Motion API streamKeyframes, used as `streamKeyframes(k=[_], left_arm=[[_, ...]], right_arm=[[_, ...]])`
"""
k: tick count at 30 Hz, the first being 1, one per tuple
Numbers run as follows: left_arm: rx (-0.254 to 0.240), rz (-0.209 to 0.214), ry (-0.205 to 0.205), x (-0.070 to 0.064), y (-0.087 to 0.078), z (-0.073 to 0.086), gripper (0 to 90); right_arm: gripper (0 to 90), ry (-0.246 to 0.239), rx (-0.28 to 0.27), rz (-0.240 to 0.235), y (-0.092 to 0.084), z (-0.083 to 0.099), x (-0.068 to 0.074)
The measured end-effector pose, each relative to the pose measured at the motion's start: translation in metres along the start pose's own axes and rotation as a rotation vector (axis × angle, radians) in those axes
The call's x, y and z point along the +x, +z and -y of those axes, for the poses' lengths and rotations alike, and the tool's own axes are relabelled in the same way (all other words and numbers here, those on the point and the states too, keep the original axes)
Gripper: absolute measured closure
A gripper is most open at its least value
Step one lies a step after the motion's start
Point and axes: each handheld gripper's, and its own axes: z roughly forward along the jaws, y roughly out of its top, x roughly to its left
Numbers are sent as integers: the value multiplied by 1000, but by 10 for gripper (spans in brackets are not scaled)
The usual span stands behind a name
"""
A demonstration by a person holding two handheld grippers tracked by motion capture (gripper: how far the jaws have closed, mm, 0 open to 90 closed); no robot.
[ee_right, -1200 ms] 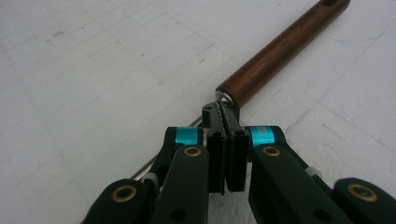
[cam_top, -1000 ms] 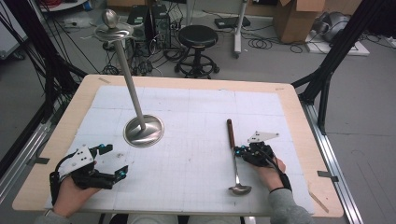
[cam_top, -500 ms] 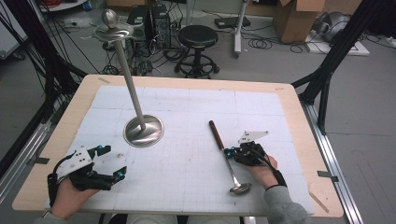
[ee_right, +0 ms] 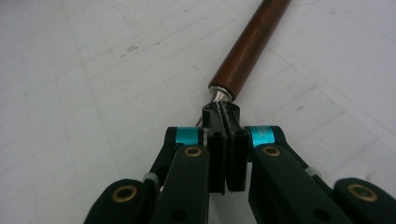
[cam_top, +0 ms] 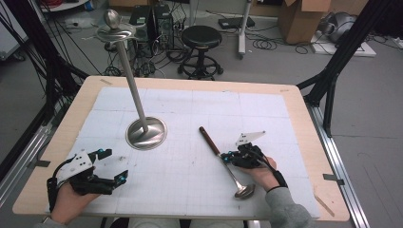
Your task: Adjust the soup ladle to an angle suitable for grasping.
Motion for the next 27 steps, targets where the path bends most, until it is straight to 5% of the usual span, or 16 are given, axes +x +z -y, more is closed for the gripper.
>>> streamKeyframes(k=[9,22,27], left_arm=[[6,-2,-1,0,-1,1,17],[8,-6,-3,0,-3,2,17],[13,-5,-4,-1,-3,2,17]], right_arm=[[894,-23,50,-23,7,-10,8],[895,43,62,37,14,-21,3],[895,59,76,16,17,-25,-2]])
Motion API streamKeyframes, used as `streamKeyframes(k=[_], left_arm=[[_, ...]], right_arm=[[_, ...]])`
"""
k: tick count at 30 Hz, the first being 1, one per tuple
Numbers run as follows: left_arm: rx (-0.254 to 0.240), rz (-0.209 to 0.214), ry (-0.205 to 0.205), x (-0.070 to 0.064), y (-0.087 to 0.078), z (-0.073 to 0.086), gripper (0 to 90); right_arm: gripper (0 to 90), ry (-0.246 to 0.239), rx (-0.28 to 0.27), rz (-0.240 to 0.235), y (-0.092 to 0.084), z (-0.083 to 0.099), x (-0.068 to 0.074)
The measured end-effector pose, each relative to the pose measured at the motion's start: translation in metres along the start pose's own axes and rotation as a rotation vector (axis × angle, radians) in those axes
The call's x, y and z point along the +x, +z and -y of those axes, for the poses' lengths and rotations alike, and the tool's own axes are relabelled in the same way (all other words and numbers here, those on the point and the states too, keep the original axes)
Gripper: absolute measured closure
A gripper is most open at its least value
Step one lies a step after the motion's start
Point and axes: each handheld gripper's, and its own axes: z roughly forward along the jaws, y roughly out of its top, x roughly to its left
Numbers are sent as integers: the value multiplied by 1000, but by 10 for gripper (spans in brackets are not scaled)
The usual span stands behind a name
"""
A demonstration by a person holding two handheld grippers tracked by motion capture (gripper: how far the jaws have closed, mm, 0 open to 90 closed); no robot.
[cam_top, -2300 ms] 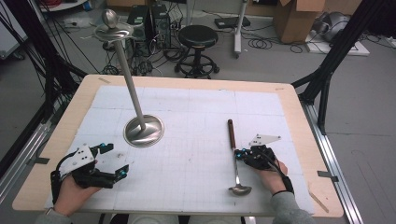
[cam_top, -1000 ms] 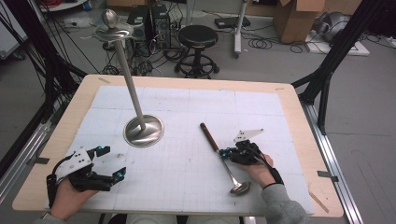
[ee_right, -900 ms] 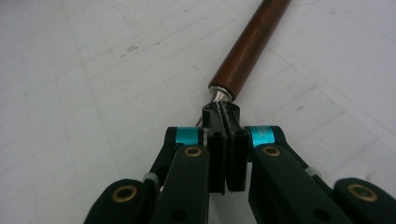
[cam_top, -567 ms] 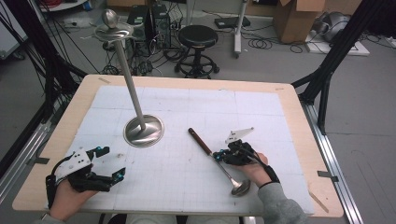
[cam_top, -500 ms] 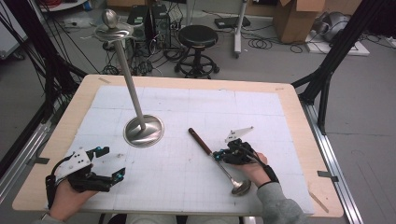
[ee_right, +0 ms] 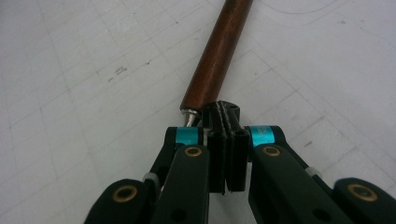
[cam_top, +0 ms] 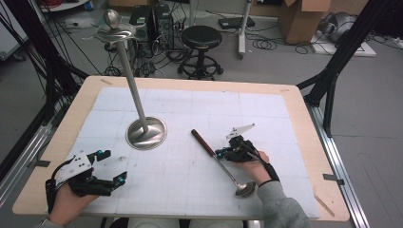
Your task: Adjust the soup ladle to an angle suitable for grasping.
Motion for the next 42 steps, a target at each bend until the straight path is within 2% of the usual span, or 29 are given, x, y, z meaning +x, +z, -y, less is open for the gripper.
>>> streamKeyframes(k=[12,17,23,34,37,42], left_arm=[[7,0,0,0,0,1,17],[10,0,4,0,-1,1,17],[23,3,10,-1,0,2,17],[25,4,16,-2,1,2,17],[25,4,16,-2,0,2,17],[20,2,17,-2,0,1,17]], right_arm=[[890,-9,39,-13,6,-11,0],[893,-41,36,14,10,-14,7],[892,-57,41,38,11,-16,11],[893,-77,58,4,18,-22,20],[893,-97,74,-29,21,-23,26],[893,-134,92,-43,24,-26,34]])
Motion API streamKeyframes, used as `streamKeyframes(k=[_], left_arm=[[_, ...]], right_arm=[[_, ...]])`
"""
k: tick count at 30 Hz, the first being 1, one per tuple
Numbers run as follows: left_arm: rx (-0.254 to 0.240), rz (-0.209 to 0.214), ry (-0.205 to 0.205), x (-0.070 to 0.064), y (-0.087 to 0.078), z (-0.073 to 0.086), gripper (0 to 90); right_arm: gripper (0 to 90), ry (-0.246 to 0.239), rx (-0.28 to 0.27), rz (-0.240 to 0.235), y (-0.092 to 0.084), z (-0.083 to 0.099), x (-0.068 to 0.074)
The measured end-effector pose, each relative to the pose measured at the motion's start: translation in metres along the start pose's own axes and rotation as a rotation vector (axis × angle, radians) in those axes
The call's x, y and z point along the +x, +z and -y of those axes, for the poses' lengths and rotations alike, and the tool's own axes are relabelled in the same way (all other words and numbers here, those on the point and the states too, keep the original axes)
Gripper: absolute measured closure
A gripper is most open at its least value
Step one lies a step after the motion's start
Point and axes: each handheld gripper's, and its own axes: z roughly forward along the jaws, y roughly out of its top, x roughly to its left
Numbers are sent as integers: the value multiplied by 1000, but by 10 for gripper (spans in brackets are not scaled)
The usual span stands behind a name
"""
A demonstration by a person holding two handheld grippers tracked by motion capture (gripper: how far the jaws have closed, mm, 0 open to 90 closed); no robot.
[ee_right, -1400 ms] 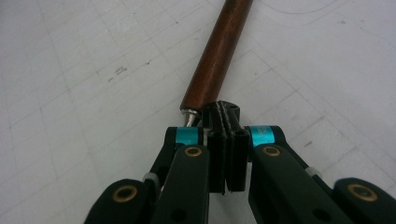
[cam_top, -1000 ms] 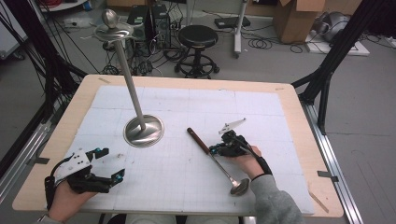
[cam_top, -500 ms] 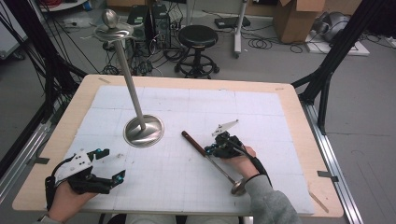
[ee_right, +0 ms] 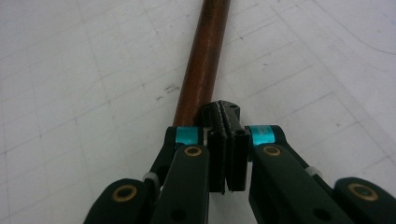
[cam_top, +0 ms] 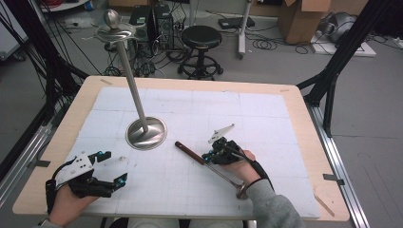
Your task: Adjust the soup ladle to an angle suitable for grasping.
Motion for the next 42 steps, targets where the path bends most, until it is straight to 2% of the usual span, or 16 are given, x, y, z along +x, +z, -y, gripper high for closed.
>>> streamKeyframes(k=[6,10,14,17,20,28,30,32,35,38,42], left_arm=[[0,-2,-2,0,0,0,17],[-2,-3,-7,1,0,0,17],[-5,-4,-7,1,0,0,17],[-5,0,-6,1,1,-1,17],[-2,-2,-7,1,1,-1,17],[-5,-9,-9,2,0,0,17],[-6,-8,-9,2,0,-1,17],[-5,-8,-7,2,-1,0,17],[-7,-10,-12,3,-2,0,17],[-10,-13,-13,3,-3,0,17],[-10,-13,-13,4,-3,-1,17]], right_arm=[[893,-19,4,-14,2,-2,4],[892,-64,18,-34,6,-6,12],[893,-79,25,-53,8,-8,17],[893,-91,33,-72,9,-9,22],[893,-100,33,-124,12,-9,26],[893,-135,40,-151,15,-11,34],[893,-141,49,-166,16,-11,37],[893,-168,57,-195,17,-12,42],[893,-188,65,-202,17,-13,44],[883,-188,67,-206,17,-13,43],[804,-200,54,-174,12,-12,42]])
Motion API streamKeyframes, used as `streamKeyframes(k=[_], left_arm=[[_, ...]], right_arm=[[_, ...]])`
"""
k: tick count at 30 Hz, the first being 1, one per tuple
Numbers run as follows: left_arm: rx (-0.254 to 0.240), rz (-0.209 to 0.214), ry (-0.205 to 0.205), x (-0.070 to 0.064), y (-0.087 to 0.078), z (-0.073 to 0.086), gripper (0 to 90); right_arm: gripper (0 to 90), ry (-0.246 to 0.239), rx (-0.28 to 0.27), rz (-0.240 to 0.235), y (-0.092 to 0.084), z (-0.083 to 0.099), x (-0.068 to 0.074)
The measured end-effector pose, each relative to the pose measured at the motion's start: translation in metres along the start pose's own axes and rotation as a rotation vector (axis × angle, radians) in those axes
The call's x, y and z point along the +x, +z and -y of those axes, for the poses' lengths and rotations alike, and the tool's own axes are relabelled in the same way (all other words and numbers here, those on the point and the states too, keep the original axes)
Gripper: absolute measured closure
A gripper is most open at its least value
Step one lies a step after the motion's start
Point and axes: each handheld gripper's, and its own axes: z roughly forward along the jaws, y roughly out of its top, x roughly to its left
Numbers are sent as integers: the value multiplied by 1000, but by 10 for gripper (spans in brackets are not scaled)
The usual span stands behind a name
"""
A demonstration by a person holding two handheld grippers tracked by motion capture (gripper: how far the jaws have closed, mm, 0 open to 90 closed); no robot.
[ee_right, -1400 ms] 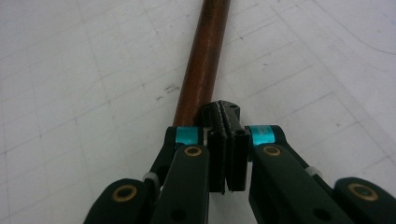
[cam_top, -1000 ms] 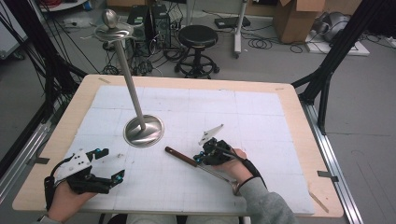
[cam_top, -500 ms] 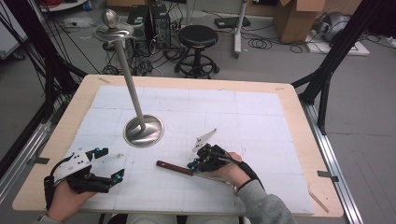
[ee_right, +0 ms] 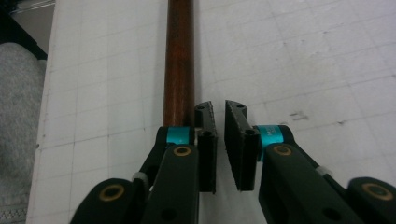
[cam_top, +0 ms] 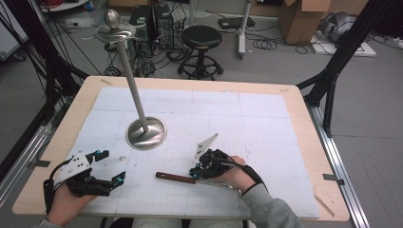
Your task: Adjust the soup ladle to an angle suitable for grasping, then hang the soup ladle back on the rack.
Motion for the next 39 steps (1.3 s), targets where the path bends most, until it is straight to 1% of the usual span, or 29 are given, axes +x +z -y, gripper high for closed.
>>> streamKeyframes(k=[1,2,3,4,5,6,7,8,9,10,11,12,14,15,17,18,19,20,22,23,24,25,28,29,30,32,34,35,39], left_arm=[[0,0,0,0,0,0,17],[-2,1,-3,0,0,0,17],[0,4,-1,0,0,0,17],[0,4,-1,0,0,0,17],[-4,0,-6,1,1,0,17],[-4,0,-6,1,1,0,18],[-6,1,-10,2,2,0,17],[-6,1,-10,2,2,0,17],[-8,4,-12,2,4,-1,18],[-7,7,-8,2,5,-1,17],[-4,11,-6,1,6,-2,17],[-4,11,-6,1,6,-2,17],[-1,19,0,1,10,-3,17],[-3,23,0,1,11,-3,17],[-3,32,6,1,15,-5,17],[-3,32,6,1,15,-5,17],[-5,34,13,1,18,-6,18],[-5,34,13,1,18,-6,17],[-14,33,11,1,19,-6,17],[-14,33,11,1,19,-6,18],[-12,36,8,1,19,-7,17],[-13,40,9,1,19,-7,17],[-13,41,9,1,19,-7,17],[-10,42,12,0,19,-7,17],[-10,42,12,0,19,-7,17],[-8,40,9,0,19,-7,17],[-8,40,11,0,19,-7,17],[-7,43,11,0,18,-6,17],[1,51,5,-1,19,-6,17]], right_arm=[[804,0,0,0,0,0,0],[751,8,-13,3,-5,1,0],[721,3,-21,4,-6,1,0],[721,3,-21,4,-6,1,0],[627,-5,-43,15,-12,0,3],[627,-5,-43,15,-12,0,3],[511,-16,-43,43,-17,0,6],[511,-16,-43,43,-17,0,6],[430,-15,-44,63,-21,0,7],[401,-10,-43,68,-23,0,9],[374,-13,-48,70,-25,1,9],[374,-13,-48,70,-25,1,9],[365,13,-55,61,-32,3,12],[345,26,-62,59,-38,5,13],[283,39,-75,50,-44,8,13],[283,39,-75,50,-44,8,13],[198,52,-86,72,-51,11,16],[176,51,-87,78,-52,12,17],[98,71,-91,75,-56,14,18],[98,71,-91,75,-56,14,18],[40,77,-80,92,-58,15,19],[5,78,-75,99,-59,16,20],[5,71,-65,84,-60,18,21],[5,56,-46,89,-60,19,22],[5,56,-46,89,-60,19,22],[5,50,-10,96,-61,20,23],[5,41,0,106,-61,20,23],[5,29,20,106,-63,19,24],[5,11,26,88,-63,19,24]])
